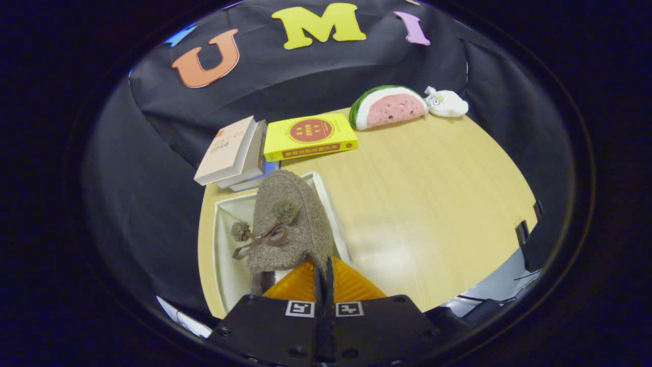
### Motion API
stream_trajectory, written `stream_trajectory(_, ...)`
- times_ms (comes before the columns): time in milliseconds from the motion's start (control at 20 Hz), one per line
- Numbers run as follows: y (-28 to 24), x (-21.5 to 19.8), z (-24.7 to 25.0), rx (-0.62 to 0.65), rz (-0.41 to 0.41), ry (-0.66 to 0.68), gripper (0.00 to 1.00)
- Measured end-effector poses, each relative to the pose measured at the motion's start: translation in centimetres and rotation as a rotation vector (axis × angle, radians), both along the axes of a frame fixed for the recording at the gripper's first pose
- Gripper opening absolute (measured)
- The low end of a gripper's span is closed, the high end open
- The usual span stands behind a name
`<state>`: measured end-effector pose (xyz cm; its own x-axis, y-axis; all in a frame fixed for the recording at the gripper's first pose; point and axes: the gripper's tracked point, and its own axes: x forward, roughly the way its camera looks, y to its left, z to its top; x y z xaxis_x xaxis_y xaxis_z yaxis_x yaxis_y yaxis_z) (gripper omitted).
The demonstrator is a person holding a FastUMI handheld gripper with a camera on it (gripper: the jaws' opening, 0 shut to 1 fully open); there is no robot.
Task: Open the storage box then place both shoes into the box .Put the left shoe in first, then the right shoe, with the right side of both shoes facing outward in a uniform manner.
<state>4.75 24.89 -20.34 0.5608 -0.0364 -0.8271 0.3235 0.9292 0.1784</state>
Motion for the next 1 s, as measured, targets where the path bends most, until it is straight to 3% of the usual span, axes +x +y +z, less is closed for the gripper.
stream_trajectory(150, 0.2, 0.1, -0.2, -0.002, 0.004, -0.008, 0.00)
stream_trajectory(400, 0.8, -0.2, 0.0, 0.019, 0.021, -0.027, 0.20)
stream_trajectory(800, -0.7, -0.7, 5.0, -0.075, 0.121, -0.205, 0.82)
stream_trajectory(1000, -4.1, -1.6, 9.6, -0.132, 0.117, -0.336, 0.96)
